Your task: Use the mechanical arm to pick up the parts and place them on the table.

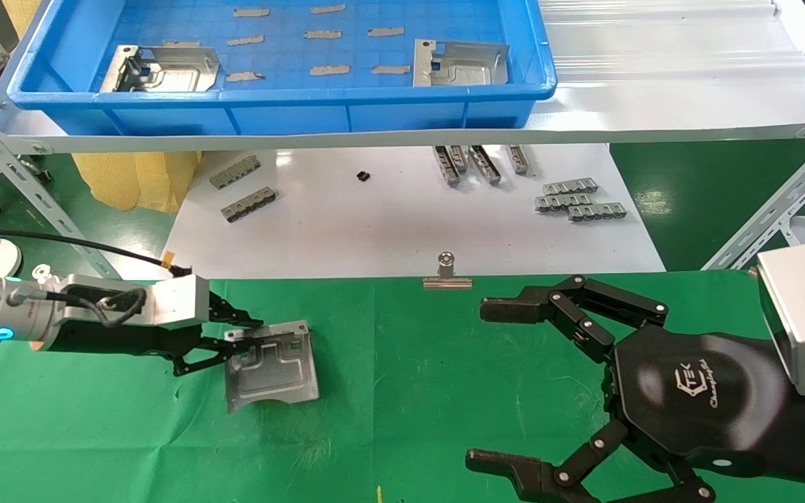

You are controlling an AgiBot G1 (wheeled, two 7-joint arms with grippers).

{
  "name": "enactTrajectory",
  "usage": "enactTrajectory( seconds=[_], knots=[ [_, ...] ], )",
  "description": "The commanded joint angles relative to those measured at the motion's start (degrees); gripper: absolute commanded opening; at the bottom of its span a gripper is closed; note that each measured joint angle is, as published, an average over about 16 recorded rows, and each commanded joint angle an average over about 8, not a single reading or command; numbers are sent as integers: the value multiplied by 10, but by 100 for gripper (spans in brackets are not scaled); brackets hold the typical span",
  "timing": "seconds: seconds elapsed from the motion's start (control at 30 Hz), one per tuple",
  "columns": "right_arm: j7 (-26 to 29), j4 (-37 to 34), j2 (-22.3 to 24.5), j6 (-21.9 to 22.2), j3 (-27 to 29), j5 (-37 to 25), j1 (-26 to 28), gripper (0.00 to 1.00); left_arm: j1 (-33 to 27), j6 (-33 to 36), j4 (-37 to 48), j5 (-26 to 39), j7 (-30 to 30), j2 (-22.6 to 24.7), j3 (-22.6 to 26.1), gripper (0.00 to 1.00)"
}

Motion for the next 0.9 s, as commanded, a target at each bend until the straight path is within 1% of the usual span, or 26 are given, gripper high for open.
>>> enactTrajectory(
  seconds=[0.03, 0.2, 0.37, 0.53, 0.7, 0.9],
  knots=[
    [0, 0, 0, 0, 0, 0, 0, 100, 1, 1, 3, 1, 6, 3, 0, 100],
    [0, 0, 0, 0, 0, 0, 0, 100, -6, 22, 6, -5, 19, -3, -3, 100],
    [0, 0, 0, 0, 0, 0, 0, 100, -15, 63, 11, -21, 26, -18, -14, 100],
    [0, 0, 0, 0, 0, 0, 0, 100, -17, 96, 26, -52, -3, -35, -36, 100],
    [0, 0, 0, 0, 0, 0, 0, 100, -11, 104, 40, -80, -42, -45, -56, 100],
    [0, 0, 0, 0, 0, 0, 0, 100, -8, 105, 44, -88, -50, -47, -62, 100]
  ],
)
